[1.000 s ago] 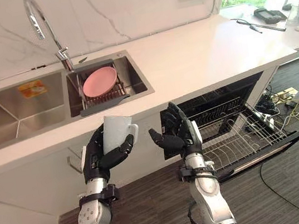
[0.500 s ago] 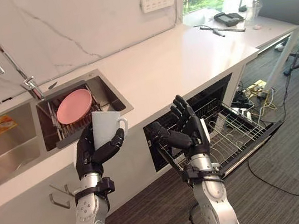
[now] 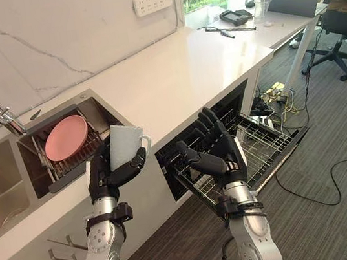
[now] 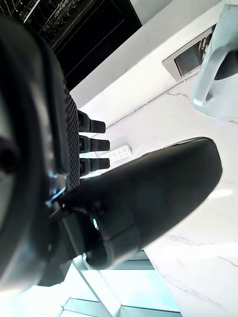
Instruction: Walk over to the sink, pick up the cup, carry it to the dishwasher, place the cup inside the dishwasher, then close the dishwasher door
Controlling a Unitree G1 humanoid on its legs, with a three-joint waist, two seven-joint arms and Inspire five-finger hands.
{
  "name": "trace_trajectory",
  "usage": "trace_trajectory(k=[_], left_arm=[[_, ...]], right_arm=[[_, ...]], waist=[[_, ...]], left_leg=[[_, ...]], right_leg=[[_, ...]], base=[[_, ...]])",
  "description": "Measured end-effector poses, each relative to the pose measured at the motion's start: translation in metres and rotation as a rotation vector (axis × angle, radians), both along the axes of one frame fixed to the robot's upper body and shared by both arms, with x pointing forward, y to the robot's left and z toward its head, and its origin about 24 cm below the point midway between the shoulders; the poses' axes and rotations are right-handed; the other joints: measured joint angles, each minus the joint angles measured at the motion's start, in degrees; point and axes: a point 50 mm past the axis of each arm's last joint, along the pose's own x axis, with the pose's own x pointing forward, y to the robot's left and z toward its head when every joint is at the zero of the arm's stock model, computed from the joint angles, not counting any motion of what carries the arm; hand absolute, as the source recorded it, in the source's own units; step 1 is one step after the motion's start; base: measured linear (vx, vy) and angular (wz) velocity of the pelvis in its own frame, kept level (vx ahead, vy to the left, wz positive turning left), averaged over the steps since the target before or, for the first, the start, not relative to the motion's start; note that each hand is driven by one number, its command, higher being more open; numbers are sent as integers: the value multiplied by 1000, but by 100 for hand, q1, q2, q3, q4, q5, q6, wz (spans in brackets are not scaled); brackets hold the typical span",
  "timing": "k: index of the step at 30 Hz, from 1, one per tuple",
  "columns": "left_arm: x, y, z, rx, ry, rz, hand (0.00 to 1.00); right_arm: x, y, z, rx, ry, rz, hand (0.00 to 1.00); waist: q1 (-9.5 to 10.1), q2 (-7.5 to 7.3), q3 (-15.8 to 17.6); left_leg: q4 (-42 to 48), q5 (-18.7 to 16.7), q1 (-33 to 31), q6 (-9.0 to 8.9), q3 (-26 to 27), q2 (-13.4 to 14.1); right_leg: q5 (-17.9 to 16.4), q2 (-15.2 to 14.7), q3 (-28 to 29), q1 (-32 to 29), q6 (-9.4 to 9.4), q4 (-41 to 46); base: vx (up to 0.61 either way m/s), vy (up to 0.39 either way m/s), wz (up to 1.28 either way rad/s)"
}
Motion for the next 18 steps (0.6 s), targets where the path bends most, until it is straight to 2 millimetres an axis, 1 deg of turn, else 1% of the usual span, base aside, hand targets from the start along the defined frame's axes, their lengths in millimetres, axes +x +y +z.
trace_trajectory(k=[6,14,18], left_arm=[[0,-8,-1,-2,2,-36,30],[-1,-31,1,-9,-5,-156,30],[-1,-43,4,-4,-23,-229,30]], right_arm=[[-4,10,-3,40,12,61,90],[-5,13,-6,36,30,83,90],[-5,15,-16,33,72,92,90]], waist=[[13,-79,-51],[12,-94,-66],[14,-125,-121]], left_leg=[[-24,7,13,11,-5,-13],[-76,51,-4,77,-53,-90],[-131,105,-29,87,-115,-117]], right_leg=[[15,-13,-3,29,22,-52],[42,-51,-52,35,55,-90],[46,-73,-110,17,61,-94]], base=[[0,0,0],[-12,3,3],[-19,-5,8]])
